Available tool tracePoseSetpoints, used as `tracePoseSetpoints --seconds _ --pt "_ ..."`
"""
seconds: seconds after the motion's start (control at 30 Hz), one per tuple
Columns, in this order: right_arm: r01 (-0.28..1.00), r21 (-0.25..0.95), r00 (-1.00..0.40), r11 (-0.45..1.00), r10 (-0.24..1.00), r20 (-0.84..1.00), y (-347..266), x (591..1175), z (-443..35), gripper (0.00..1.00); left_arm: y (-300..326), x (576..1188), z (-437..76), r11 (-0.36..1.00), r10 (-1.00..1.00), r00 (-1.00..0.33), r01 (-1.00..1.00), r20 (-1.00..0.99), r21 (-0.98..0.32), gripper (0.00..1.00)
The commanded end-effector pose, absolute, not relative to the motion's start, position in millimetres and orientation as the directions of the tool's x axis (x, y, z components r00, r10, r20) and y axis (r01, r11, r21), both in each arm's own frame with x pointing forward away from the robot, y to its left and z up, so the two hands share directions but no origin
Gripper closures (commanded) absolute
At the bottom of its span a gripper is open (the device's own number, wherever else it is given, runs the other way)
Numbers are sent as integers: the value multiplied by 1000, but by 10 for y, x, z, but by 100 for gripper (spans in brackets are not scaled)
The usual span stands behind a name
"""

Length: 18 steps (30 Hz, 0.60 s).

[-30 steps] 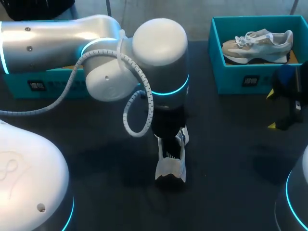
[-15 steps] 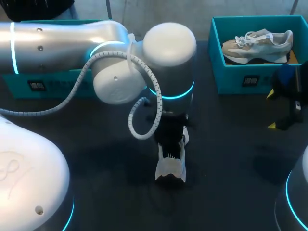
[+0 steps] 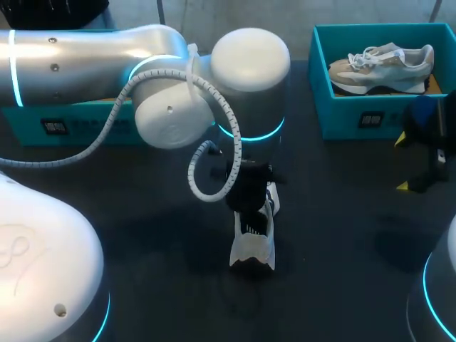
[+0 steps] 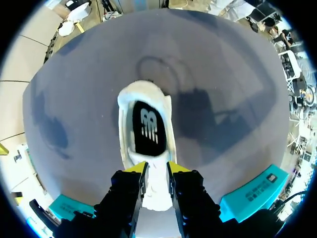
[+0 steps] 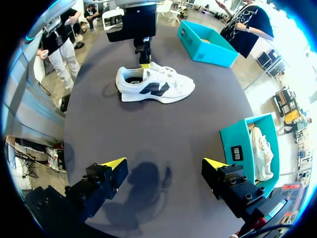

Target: Take the shoe out of the shoebox, open the shoe tongue, remove and reinsert the insole, then place the shoe into the shoebox

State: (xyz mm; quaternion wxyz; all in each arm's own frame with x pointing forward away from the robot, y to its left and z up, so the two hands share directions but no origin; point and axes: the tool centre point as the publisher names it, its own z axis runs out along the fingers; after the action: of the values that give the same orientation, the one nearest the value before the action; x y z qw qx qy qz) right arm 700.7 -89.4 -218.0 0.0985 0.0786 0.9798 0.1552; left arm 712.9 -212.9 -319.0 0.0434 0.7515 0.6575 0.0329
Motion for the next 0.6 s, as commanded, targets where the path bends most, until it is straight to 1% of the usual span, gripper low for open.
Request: tracePoseSetpoints --seconds 0.03,0.13,0.17,0.23,0.27,0.3,0.33,0.37,0.4,0.43,0.47,0.5,0.57,0.6 --pt "125 317 -968 940 186 -170 -889 7005 -2190 0 -2229 7077 -3341 -72 997 70 992 18 103 73" --pt "125 317 -968 940 186 -170 -889 7005 -2190 0 -2228 7008 -3325 16 999 -20 991 27 136 76" --pt "125 317 -968 940 186 -170 -889 7005 -2190 0 -2222 7004 -3293 45 998 -50 987 29 155 75" --pt "125 317 -968 940 186 -170 -889 7005 -2190 0 -2199 7000 -3221 122 992 -122 983 -10 136 75" --pt "125 317 -968 940 186 -170 -889 7005 -2190 0 -2191 6997 -3204 142 989 -145 974 4 174 75" --pt "125 317 -968 940 186 -170 -889 7005 -2190 0 -2178 6982 -3190 174 984 -175 968 -8 180 75" --pt "125 317 -968 940 186 -170 -889 7005 -2190 0 -2170 6973 -3170 210 978 -206 966 -39 154 74" --pt "125 317 -968 940 186 -170 -889 7005 -2190 0 -2164 6962 -3154 237 971 -232 961 -54 139 71" --pt "125 317 -968 940 186 -170 -889 7005 -2190 0 -2152 6954 -3143 268 963 -261 950 -61 162 67" --pt "125 317 -968 940 186 -170 -889 7005 -2190 0 -2138 6949 -3131 298 954 -288 944 -87 142 65" --pt "125 317 -968 940 186 -170 -889 7005 -2190 0 -2122 6950 -3114 331 942 -319 933 -103 138 65" --pt "125 317 -968 940 186 -170 -889 7005 -2190 0 -2110 6952 -3103 347 937 -336 922 -95 169 64" --pt "125 317 -968 940 186 -170 -889 7005 -2190 0 -2086 6957 -3076 397 917 -384 905 -109 155 63" --pt "125 317 -968 940 186 -170 -889 7005 -2190 0 -2077 6963 -3047 422 906 -409 890 -105 172 60"
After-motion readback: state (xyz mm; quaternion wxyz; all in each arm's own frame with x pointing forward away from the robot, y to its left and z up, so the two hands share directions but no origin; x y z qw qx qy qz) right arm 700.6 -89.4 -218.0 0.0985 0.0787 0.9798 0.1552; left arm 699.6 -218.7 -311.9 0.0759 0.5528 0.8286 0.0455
